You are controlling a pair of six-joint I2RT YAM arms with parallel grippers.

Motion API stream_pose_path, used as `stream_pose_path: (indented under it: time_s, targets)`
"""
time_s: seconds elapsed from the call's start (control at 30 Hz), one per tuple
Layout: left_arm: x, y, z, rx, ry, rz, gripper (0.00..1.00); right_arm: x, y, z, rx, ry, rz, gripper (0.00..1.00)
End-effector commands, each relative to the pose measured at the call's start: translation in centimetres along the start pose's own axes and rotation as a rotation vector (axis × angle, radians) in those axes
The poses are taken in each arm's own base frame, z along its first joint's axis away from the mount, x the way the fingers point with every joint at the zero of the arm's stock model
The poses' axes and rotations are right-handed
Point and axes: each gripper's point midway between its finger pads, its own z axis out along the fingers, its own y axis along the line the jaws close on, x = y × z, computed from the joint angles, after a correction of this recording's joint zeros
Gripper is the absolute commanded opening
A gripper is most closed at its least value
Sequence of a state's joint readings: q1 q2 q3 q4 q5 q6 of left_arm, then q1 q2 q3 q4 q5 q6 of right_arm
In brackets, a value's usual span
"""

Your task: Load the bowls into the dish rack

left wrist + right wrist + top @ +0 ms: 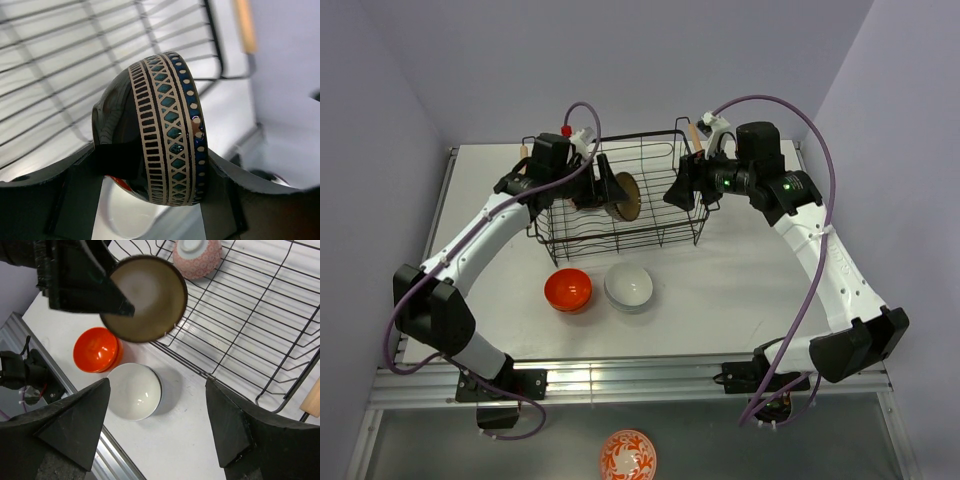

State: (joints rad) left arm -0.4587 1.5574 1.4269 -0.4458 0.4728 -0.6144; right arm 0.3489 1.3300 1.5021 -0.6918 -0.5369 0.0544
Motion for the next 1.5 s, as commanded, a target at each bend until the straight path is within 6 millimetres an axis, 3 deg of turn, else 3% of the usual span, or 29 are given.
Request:
stream_pose_path:
  time_s: [0.0, 0.1, 0.3, 0.43, 0.8, 1.27, 1.47]
  targets:
    - [-5.1, -0.1, -3.9, -0.169, -0.211, 0.103, 0.00, -2.3, 0.6, -1.8, 0.015, -0.079, -0.049, 0.84]
    - [-6.9, 2.2, -5.0, -0.319, -0.289, 0.140, 0.00, -2.4, 0.2, -1.9, 0.028, -0.082, -0.038, 0.86]
    - [-8.1, 5.9, -6.1, -0.545, -0.339, 0.174, 0.00, -2.3, -0.4, -1.9, 0.047, -0.078, -0.031, 0.87]
    - [-7.6, 8.3, -5.9, -0.675, -0.299, 0.217, 0.00, -2.3, -0.6, -2.0, 0.055, -0.076, -0.038, 0.88]
    - [-6.1, 12.3, -4.1, -0.922, -0.189, 0.323, 0.00, -1.2, -1.3, -1.8, 0.080, -0.054, -0.035, 0.88]
    - [-3.9, 16.5, -2.4, -1.093, -0.028, 0.411, 0.01, -0.6, -1.6, -1.6, 0.084, -0.044, -0.035, 0.88]
    - [-3.6, 17.4, -1.7, -1.124, 0.004, 0.427, 0.02, -0.5, -1.7, -1.6, 0.085, -0.040, -0.037, 0.88]
